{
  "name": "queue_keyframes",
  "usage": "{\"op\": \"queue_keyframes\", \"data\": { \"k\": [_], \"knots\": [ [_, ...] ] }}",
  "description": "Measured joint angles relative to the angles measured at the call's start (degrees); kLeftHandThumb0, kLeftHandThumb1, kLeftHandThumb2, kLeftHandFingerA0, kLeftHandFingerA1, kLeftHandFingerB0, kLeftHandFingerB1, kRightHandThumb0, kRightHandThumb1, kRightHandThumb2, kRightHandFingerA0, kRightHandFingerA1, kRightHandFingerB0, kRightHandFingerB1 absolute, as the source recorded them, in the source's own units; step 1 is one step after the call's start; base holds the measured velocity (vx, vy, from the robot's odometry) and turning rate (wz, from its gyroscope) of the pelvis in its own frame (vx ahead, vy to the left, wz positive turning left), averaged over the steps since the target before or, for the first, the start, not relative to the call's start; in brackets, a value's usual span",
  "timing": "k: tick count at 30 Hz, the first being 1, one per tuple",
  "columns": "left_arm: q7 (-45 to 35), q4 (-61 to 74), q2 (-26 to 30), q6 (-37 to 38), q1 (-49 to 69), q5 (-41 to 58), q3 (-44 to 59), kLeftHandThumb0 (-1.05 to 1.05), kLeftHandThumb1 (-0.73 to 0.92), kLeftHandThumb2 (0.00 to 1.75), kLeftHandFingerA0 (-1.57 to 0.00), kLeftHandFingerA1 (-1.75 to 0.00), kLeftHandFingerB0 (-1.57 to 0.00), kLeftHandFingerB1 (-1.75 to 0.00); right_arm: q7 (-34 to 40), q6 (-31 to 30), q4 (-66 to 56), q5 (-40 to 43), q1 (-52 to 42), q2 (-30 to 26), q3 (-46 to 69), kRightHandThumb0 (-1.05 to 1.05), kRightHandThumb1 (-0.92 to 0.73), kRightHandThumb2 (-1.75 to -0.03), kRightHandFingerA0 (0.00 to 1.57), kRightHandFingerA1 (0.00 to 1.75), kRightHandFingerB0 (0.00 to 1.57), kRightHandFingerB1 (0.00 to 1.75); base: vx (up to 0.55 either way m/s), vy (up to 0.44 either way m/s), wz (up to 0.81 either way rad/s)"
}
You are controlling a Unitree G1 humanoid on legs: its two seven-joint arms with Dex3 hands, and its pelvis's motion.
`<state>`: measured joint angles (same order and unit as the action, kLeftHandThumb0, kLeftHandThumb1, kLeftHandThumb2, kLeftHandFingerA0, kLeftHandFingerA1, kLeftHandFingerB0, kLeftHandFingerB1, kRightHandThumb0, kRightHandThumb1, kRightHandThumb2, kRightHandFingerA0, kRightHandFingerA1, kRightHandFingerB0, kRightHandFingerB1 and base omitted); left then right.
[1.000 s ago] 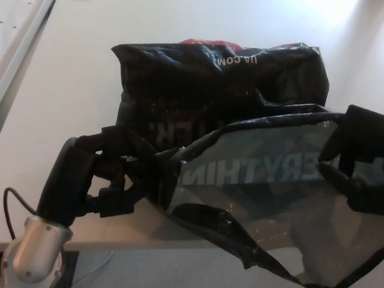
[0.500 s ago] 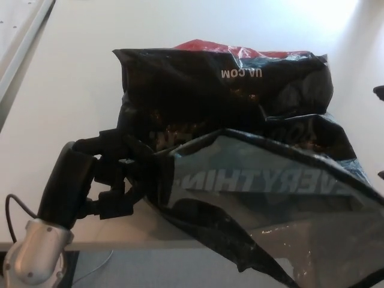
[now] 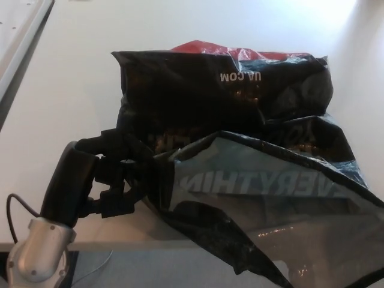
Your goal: A plastic bag is kept infront of the robot in the middle of the desk and the robot uses both its hands to grab it from the top and lifts it up and then releases it.
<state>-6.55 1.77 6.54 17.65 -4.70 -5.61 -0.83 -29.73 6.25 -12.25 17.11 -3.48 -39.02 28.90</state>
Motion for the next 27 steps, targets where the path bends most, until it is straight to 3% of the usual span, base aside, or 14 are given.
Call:
{"op": "queue_keyframes", "data": {
  "k": [1, 4, 5, 7, 9, 10, 11, 12, 14, 17, 19, 20, 27],
  "knots": [
    [0.0, 0.0, -0.1, 0.0, 0.0, 0.0, 0.0, -0.33, 0.45, 0.91, -1.18, -1.29, -0.93, -1.02, -0.3, 0.1, 1.8, -0.6, -0.1, -0.5, -0.4, -0.14, -0.37, -0.53, 1.07, 1.75, 0.06, 0.27, 0.0, 0.0, 0.0],
    [0.0, 0.0, -0.2, 0.0, 0.1, 0.0, -0.1, -0.34, 0.46, 0.9, -1.18, -1.3, -0.93, -1.04, -0.6, 0.4, 5.4, -2.9, -0.2, -2.0, -2.4, -0.11, -0.38, -0.52, 1.02, 1.75, 0.08, 0.29, 0.0, 0.0, 0.0],
    [0.0, 0.0, -0.2, 0.0, 0.1, 0.0, -0.2, -0.34, 0.46, 0.9, -1.18, -1.31, -0.93, -1.02, -0.5, 0.5, 6.4, -4.0, -0.3, -2.3, -3.3, -0.06, -0.41, -0.48, 0.91, 1.75, 0.09, 0.19, 0.0, 0.0, 0.0],
    [0.0, 0.0, -0.2, 0.0, 0.1, 0.0, -0.3, -0.35, 0.46, 0.9, -1.18, -1.31, -0.93, -1.04, -0.3, 0.7, 8.8, -6.0, -0.3, -2.6, -5.4, -0.3, -0.38, -0.48, 0.92, 1.75, 0.08, 0.19, 0.0, 0.0, 0.0],
    [0.0, 0.0, -0.3, 0.0, 0.2, 0.0, -0.3, -0.32, 0.45, 0.9, -1.17, -1.29, -0.93, -1.01, -0.1, 1.0, 11.4, -7.9, -0.1, -2.6, -8.0, -0.22, -0.36, -0.5, 0.93, 1.75, 0.06, 0.24, 0.0, 0.0, 0.0],
    [0.1, 0.0, -0.3, 0.0, 0.3, 0.0, -0.3, -0.41, 0.59, 0.61, -0.86, -1.65, -0.92, -1.05, 0.0, 1.2, 12.3, -8.7, -0.1, -2.6, -9.2, -0.22, -0.38, -0.51, 0.98, 1.75, 0.09, 0.2, 0.0, 0.0, 0.0],
    [0.1, 0.0, -0.3, 0.0, 0.4, 0.0, -0.3, -0.32, 0.45, 0.91, -1.17, -1.29, -0.94, -1.01, 0.1, 1.4, 12.5, -9.8, -0.1, -2.6, -10.9, -0.19, -0.4, -0.5, 0.96, 1.75, 0.09, 0.18, 0.0, 0.0, 0.0],
    [0.1, 0.0, -0.3, 0.0, 0.4, 0.0, -0.4, -0.39, 0.59, 0.58, -0.87, -1.66, -0.9, -1.14, 0.2, 1.7, 12.5, -10.9, -0.1, -2.5, -12.6, -0.13, -0.41, -0.5, 0.97, 1.75, 0.09, 0.12, 0.0, 0.0, 0.0],
    [0.2, 0.1, -0.4, 0.0, 0.5, 0.0, -0.4, -0.41, 0.59, 0.61, -0.85, -1.64, -0.89, -1.14, 0.5, 2.4, 12.4, -12.8, -0.4, -2.4, -14.9, -0.06, -0.41, -0.51, 0.97, 1.74, 0.1, 0.11, 0.0, 0.0, 0.0],
    [0.2, 0.2, -0.6, 0.0, 0.9, 0.0, -0.6, -0.38, 0.58, 0.59, -0.87, -1.66, -0.89, -1.17, 1.4, 3.3, 12.2, -15.6, -0.8, -1.9, -17.9, -0.12, -0.4, -0.52, 1.01, 1.75, 0.08, 0.1, 0.0, 0.0, 0.0],
    [0.3, 0.6, -0.8, 0.0, 1.1, -0.1, -0.7, -0.37, 0.58, 0.6, -0.87, -1.66, -0.9, -1.14, 2.1, 3.9, 12.4, -17.4, -0.7, -1.3, -19.9, -0.11, -0.41, -0.53, 1.04, 1.75, 0.06, 0.11, 0.0, 0.0, 0.0],
    [0.3, 0.6, -0.9, 0.0, 1.2, -0.1, -0.8, -0.31, 0.46, 0.91, -1.17, -1.29, -0.92, -1.02, 2.6, 4.3, 12.6, -18.3, -0.7, -0.9, -20.8, -0.09, -0.42, -0.53, 1.03, 1.75, 0.07, 0.12, 0.0, 0.0, 0.0],
    [0.4, 0.6, -1.1, 0.0, 1.2, 0.0, -0.8, -0.31, 0.44, 0.91, -1.17, -1.28, -0.93, -1.01, 4.0, 4.9, 12.6, -23.0, 0.4, 0.6, -26.5, -0.07, -0.41, -0.51, 0.99, 1.75, 0.07, 0.13, 0.0, 0.0, 0.0]
  ]
}}
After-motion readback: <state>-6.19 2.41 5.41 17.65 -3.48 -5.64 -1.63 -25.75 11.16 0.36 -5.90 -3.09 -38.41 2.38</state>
